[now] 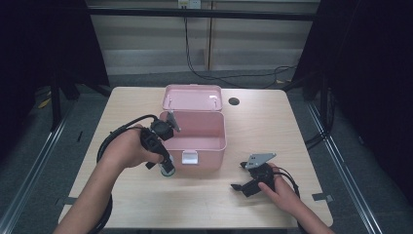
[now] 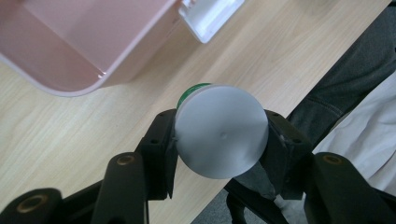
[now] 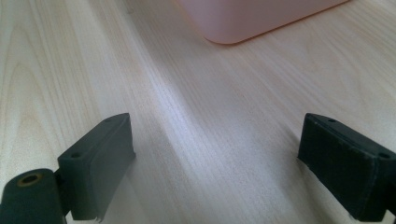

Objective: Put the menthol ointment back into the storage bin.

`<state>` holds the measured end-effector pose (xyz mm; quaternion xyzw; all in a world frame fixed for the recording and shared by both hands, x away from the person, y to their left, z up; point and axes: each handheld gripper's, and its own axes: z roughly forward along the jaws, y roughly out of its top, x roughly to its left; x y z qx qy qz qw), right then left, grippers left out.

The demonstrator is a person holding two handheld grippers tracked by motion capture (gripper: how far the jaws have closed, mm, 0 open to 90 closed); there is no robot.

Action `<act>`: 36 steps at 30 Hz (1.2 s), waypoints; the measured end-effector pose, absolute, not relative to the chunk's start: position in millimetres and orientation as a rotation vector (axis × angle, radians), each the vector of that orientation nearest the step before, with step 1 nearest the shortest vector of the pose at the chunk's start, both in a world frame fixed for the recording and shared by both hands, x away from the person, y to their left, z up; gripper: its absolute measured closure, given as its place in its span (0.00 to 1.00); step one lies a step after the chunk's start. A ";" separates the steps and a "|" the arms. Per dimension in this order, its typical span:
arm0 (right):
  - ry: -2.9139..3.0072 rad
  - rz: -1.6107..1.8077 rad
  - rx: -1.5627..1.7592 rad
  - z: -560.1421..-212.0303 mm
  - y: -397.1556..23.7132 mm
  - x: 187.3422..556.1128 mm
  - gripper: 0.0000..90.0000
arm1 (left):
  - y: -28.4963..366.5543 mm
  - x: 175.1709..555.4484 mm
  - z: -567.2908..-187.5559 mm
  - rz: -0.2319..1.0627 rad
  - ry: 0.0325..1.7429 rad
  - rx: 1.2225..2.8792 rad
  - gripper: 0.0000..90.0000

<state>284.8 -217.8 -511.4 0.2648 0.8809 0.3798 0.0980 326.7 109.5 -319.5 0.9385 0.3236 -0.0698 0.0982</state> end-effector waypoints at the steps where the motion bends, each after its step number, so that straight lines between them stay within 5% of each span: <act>1: 2.607 1.123 0.784 -511.4 -217.8 284.8 0.11 | 109.6 327.7 -317.7 -0.206 0.964 2.777 0.56; 36: 2.608 1.122 0.782 -511.4 -217.9 284.9 0.11 | 92.9 375.4 -275.7 -0.103 1.107 2.689 0.56</act>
